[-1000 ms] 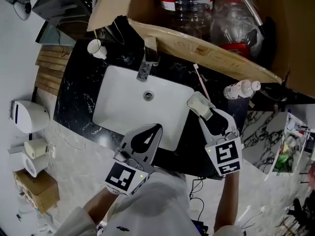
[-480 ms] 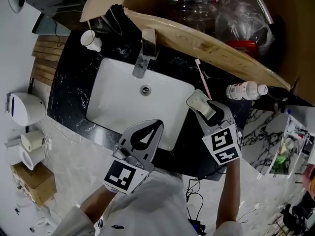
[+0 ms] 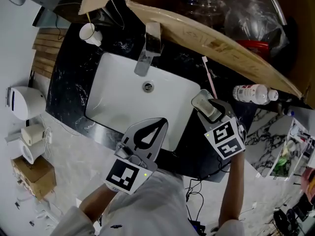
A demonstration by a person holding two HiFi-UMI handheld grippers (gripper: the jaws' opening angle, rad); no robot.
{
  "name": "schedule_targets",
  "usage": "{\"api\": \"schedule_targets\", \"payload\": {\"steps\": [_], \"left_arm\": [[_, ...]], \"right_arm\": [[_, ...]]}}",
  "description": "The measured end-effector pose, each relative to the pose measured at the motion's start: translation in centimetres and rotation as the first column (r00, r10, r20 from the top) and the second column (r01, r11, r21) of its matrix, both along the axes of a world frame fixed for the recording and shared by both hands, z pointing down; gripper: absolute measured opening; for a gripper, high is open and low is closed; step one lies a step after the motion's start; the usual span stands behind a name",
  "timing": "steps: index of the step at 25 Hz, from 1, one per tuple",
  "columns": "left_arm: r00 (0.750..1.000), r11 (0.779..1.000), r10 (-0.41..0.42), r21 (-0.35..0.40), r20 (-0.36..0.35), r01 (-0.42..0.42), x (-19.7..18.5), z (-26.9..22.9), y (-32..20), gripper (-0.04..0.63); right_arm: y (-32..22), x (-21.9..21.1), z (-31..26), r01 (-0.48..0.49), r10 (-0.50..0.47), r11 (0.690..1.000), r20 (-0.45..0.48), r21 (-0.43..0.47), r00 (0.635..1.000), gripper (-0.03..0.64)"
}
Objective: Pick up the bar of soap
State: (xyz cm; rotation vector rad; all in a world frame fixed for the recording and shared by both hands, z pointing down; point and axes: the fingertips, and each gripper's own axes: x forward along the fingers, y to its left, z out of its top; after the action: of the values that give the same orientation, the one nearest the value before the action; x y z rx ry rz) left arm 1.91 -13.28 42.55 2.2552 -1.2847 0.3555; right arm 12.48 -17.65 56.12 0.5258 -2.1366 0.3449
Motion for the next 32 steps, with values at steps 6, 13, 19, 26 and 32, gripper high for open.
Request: {"api": "schedule_targets", "payload": {"steps": [6, 13, 19, 26, 32], "left_arm": [[1.0, 1.0, 0.002, -0.018, -0.001, -0.002, 0.1, 1.1, 0.0, 0.0], [1.0, 0.999, 0.0, -0.04, -0.001, 0.0, 0.3, 2.2, 0.1, 0.0], [1.0, 0.999, -0.012, -0.052, -0.004, 0.012, 0.2, 2.7, 0.5, 0.0], [1.0, 0.998, -0.022, -0.056, -0.016, 0.021, 0.5, 2.7, 0.7, 0.0], [1.0, 0.999, -0.018, -0.051, -0.025, 0.017, 0.5, 2.6, 0.8, 0.0]], "right_arm": [[0.1, -0.2, 1.7, 0.034, -0.035, 0.999, -0.035, -0.03, 0.999, 0.198], [-0.5, 0.1, 3.0, 0.03, -0.032, 0.999, -0.034, -0.037, 0.999, 0.199], [-0.6, 0.6, 3.6, 0.032, -0.035, 0.997, -0.046, -0.077, 0.998, 0.198], [-0.3, 0.7, 4.4, 0.081, -0.098, 0.991, -0.161, -0.11, 0.982, 0.195], [-0.2, 0.7, 4.8, 0.118, -0.149, 0.982, -0.22, -0.148, 0.964, 0.189]]}}
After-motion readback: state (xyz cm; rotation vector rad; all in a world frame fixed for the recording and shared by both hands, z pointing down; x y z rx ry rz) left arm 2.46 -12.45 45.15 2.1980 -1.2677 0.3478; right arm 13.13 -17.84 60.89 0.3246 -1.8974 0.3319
